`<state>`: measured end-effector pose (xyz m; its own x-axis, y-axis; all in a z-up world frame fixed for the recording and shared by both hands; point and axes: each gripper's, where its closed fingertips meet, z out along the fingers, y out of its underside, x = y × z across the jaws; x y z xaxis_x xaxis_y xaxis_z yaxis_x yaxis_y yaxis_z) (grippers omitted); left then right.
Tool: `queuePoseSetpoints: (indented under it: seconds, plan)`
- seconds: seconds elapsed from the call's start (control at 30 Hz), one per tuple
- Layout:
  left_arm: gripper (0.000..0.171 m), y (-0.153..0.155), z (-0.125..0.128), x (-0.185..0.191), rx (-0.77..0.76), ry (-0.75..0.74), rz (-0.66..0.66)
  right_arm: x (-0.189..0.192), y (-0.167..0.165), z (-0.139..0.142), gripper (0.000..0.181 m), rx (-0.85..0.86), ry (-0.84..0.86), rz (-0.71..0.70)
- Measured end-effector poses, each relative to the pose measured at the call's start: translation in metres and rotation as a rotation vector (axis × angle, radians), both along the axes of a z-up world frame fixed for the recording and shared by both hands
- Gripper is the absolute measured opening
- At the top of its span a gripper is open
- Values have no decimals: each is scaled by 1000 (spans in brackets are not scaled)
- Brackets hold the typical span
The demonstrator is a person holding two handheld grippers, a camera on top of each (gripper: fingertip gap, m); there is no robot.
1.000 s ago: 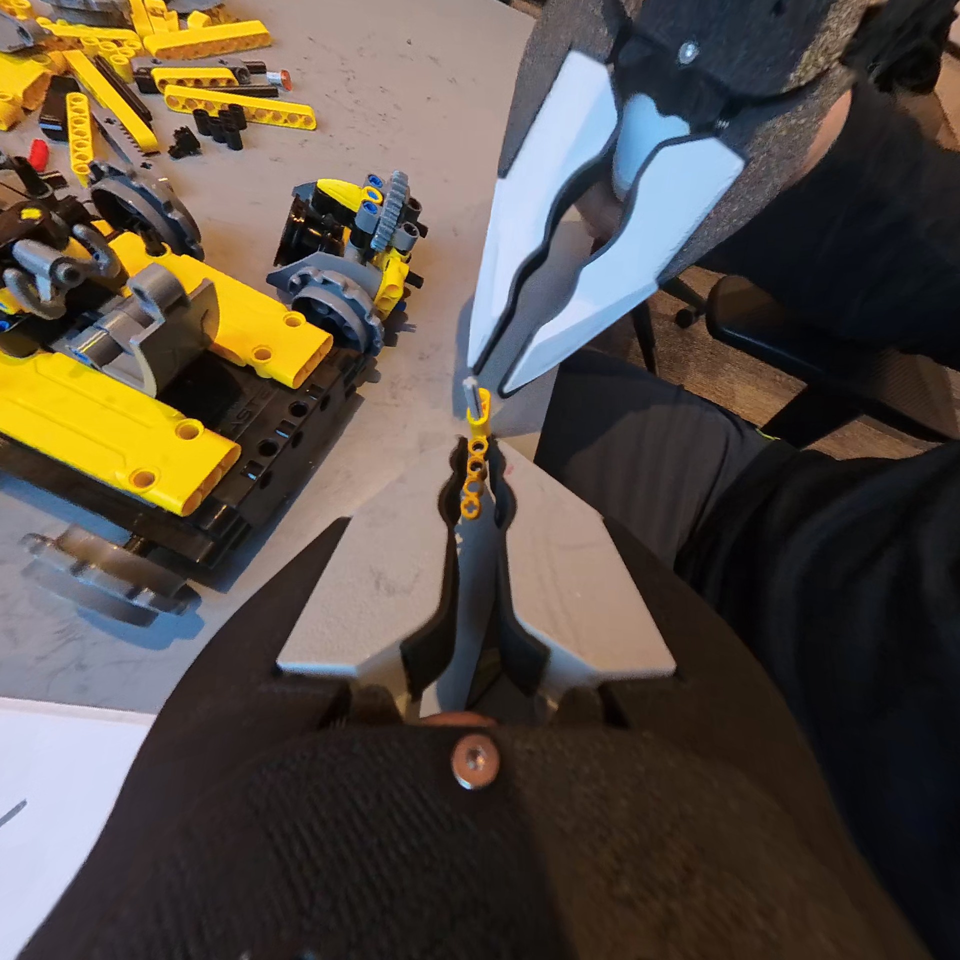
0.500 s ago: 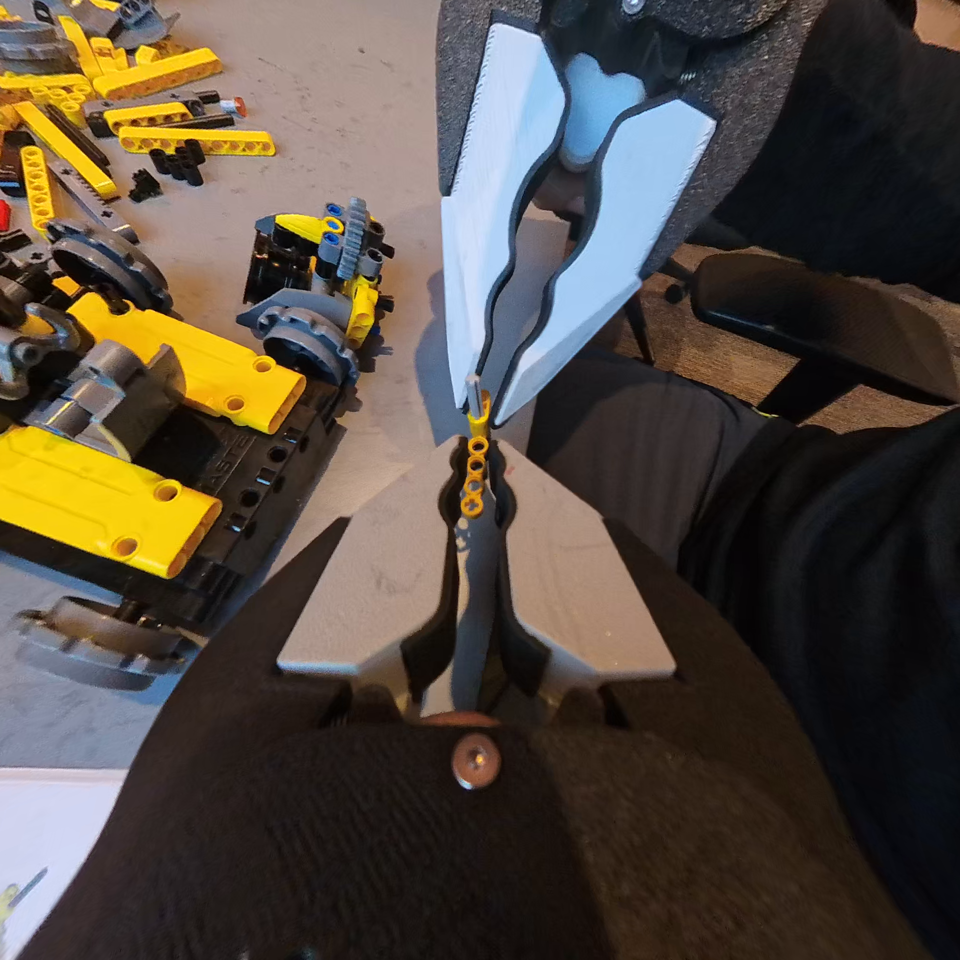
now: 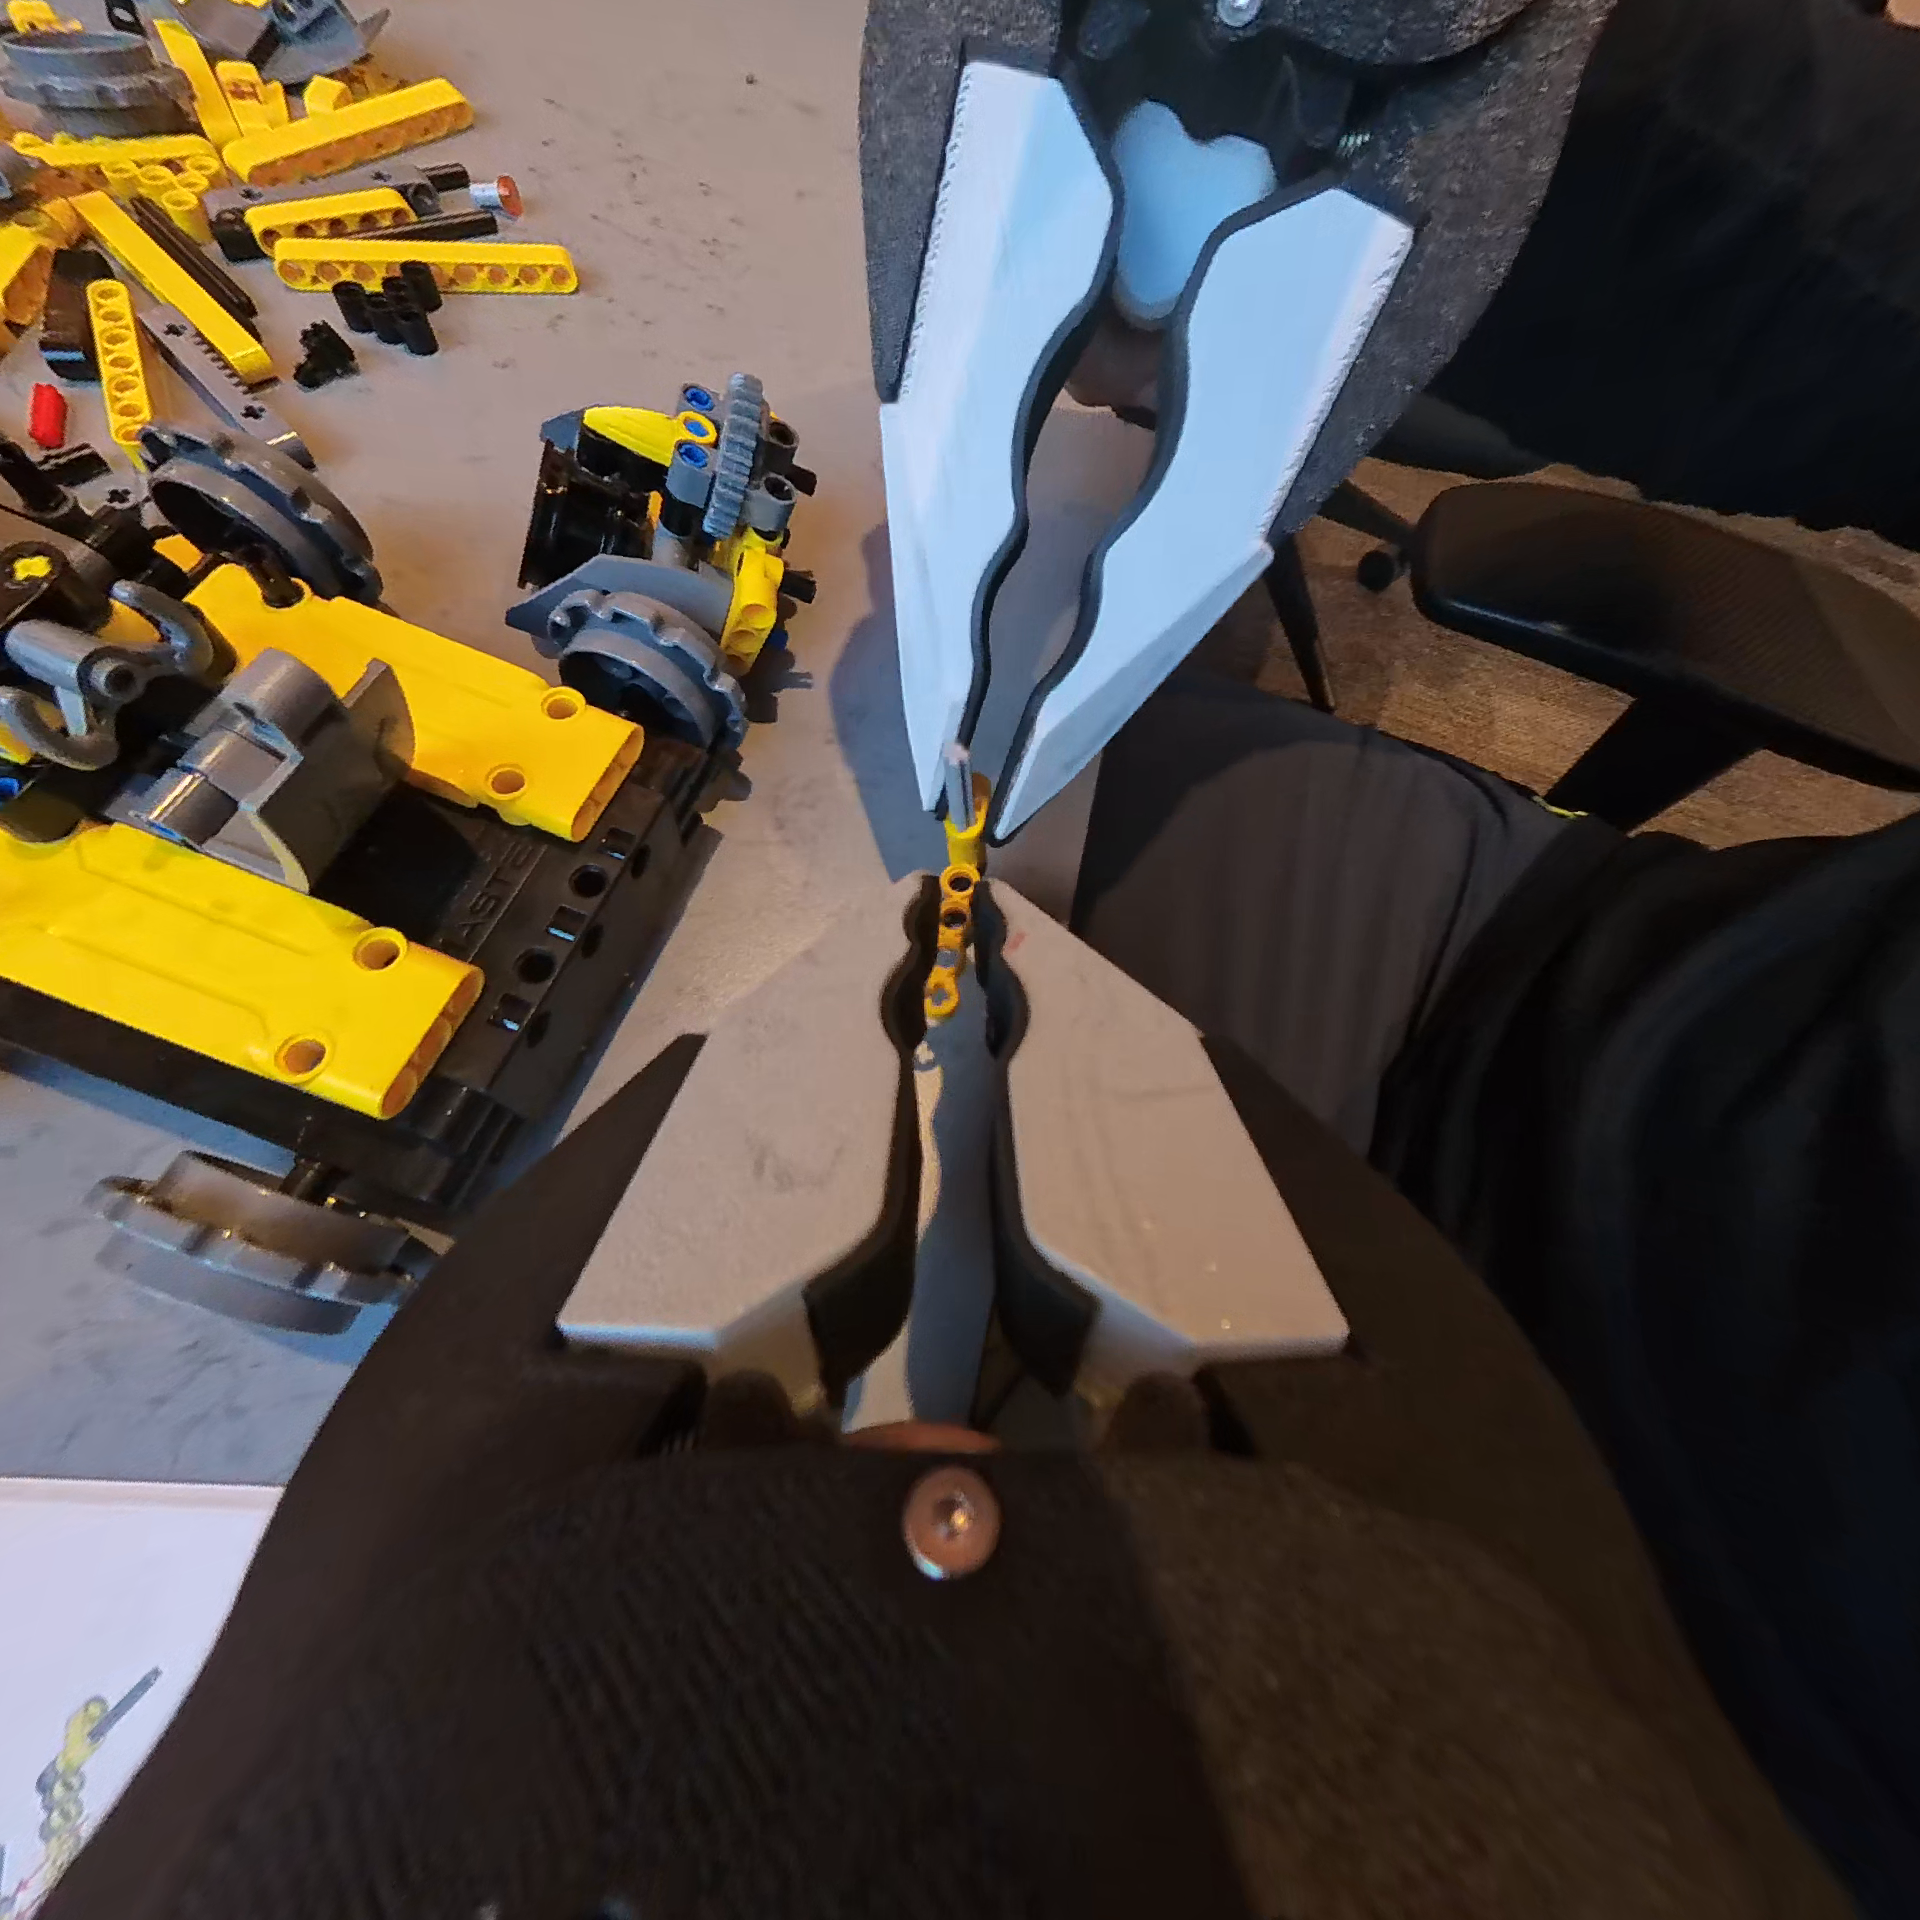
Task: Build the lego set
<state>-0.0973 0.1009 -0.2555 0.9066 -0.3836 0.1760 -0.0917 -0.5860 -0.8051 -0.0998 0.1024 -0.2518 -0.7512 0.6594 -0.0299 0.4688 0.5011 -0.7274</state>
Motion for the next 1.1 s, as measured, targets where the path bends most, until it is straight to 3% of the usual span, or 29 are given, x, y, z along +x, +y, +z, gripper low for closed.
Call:
queuePoseSetpoints:
  seconds: [0.27, 0.37, 0.6, 0.8, 1.1]
  plan:
    - [0, 0, -2, 2, 7, 45, -7, 0, -1, -2, 7, 9, 25, 7]
    - [16, 0, -1, 0, 3, 35, 6, 0, 0, -1, 7, 7, 33, 8]
    - [5, -2, -6, 1, -26, 40, -8, 1, -2, -4, 7, -4, 42, 18]
    - [13, -1, -8, -1, -42, 30, 3, 1, -3, -2, 6, -11, 50, 16]
    - [7, -3, -9, 2, -52, 35, -17, 2, -3, -3, 7, -2, 56, 11]
